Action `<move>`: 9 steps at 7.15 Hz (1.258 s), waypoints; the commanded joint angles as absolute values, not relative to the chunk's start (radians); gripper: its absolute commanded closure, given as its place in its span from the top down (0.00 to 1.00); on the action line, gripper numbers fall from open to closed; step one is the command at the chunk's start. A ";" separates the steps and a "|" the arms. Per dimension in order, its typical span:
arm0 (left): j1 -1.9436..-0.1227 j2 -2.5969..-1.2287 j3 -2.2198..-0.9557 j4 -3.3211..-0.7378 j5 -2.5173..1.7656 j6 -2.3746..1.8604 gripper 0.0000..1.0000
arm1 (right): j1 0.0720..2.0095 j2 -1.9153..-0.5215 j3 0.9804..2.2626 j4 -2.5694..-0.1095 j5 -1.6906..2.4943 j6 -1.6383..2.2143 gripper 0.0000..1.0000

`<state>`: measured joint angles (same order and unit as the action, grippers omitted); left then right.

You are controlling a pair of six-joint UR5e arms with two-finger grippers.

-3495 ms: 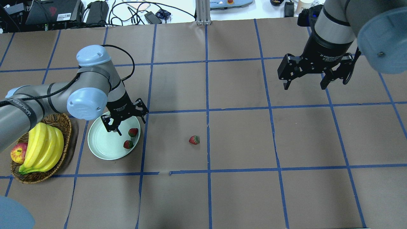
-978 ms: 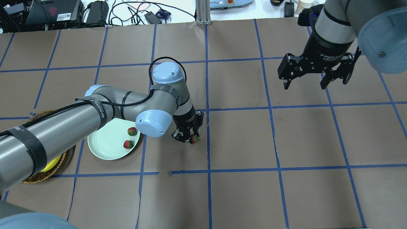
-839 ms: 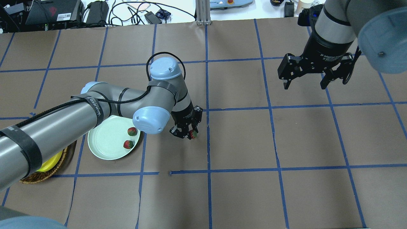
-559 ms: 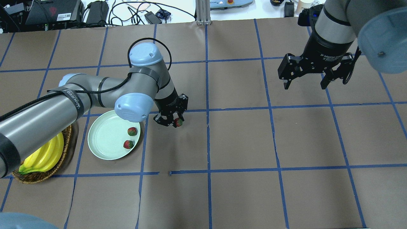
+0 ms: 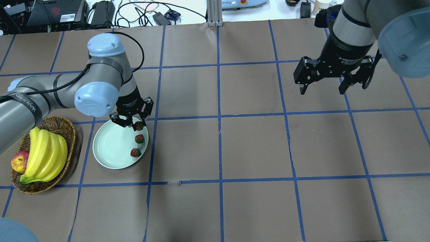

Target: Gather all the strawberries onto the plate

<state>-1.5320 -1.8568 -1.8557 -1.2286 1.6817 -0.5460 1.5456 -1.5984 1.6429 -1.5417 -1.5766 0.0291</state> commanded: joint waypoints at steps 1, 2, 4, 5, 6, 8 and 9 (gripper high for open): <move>-1.500 -1.847 -1.881 -1.241 1.744 -0.448 0.48 | 1.546 -1.598 1.643 -1.542 -1.577 0.029 1.00; -1.499 -1.847 -1.882 -1.241 1.746 -0.446 0.95 | 1.546 -1.598 1.643 -1.542 -1.575 0.029 1.00; -1.502 -1.844 -1.876 -1.241 1.744 -0.456 1.00 | 1.546 -1.598 1.643 -1.542 -1.577 0.029 1.00; -1.518 -1.820 -1.855 -1.239 1.730 -0.456 1.00 | 1.546 -1.598 1.643 -1.540 -1.577 0.029 1.00; -1.541 -1.790 -1.804 -1.277 1.679 -0.446 1.00 | 1.546 -1.598 1.643 -1.542 -1.577 0.029 1.00; -1.594 -1.744 -1.650 -1.455 1.638 -0.369 1.00 | 1.546 -1.598 1.643 -1.542 -1.577 0.029 1.00; -1.618 -1.712 -1.597 -1.516 1.635 -0.335 1.00 | 1.545 -1.598 1.643 -1.540 -1.578 0.029 1.00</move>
<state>-1.5869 -1.7473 -1.6721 -1.4299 1.6435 -0.3844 1.5460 -1.5985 1.6429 -1.5413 -1.5773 0.0292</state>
